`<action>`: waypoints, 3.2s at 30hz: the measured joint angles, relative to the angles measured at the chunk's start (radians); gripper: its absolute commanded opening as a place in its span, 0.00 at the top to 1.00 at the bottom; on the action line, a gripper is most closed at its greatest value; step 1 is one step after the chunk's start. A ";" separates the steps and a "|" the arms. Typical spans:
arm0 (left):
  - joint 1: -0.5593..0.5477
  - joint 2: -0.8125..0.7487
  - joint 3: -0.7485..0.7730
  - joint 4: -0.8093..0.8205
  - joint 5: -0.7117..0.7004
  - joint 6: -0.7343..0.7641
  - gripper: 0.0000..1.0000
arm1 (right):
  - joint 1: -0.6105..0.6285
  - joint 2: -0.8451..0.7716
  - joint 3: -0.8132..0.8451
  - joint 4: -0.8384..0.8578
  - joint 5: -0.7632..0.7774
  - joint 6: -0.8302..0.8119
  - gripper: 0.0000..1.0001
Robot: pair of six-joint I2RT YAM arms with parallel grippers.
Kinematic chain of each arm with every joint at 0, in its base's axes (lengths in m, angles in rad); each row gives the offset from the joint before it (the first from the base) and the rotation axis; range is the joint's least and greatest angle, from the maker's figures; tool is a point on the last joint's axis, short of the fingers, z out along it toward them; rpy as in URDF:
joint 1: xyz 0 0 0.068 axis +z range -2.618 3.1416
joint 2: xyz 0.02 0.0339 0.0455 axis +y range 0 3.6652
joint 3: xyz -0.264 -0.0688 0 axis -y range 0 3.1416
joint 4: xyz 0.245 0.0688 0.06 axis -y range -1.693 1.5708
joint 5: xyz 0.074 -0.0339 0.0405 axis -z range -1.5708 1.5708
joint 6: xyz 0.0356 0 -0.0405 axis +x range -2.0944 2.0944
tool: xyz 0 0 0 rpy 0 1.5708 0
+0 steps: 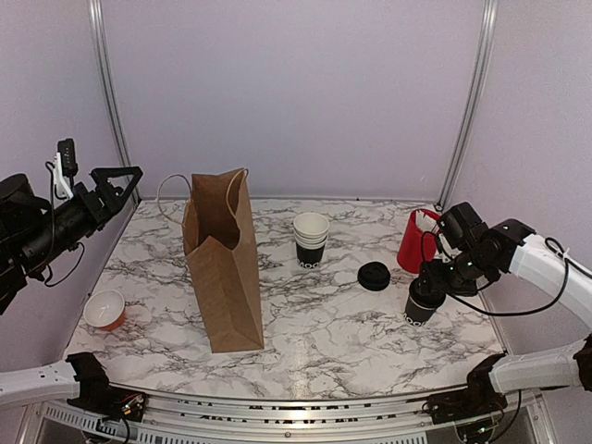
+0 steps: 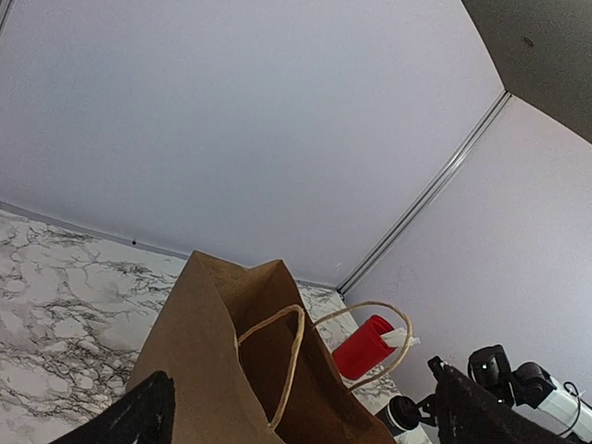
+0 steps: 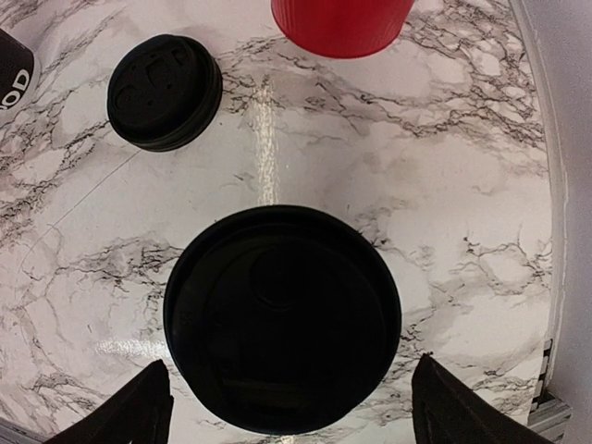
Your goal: Pack the takeout coffee
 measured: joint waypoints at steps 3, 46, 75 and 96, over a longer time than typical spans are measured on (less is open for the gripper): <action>0.000 -0.001 -0.005 0.000 -0.004 -0.004 0.01 | -0.006 0.013 0.000 0.018 -0.003 -0.013 0.13; 0.000 0.022 -0.020 0.000 -0.016 -0.016 0.01 | -0.032 0.096 0.014 0.065 -0.066 -0.044 0.49; 0.000 0.206 0.094 -0.185 0.185 -0.038 0.31 | 0.125 0.203 0.642 -0.003 -0.250 -0.026 0.51; 0.000 0.377 0.134 -0.291 0.261 -0.035 0.92 | 0.140 0.399 0.877 0.150 -0.373 -0.108 0.50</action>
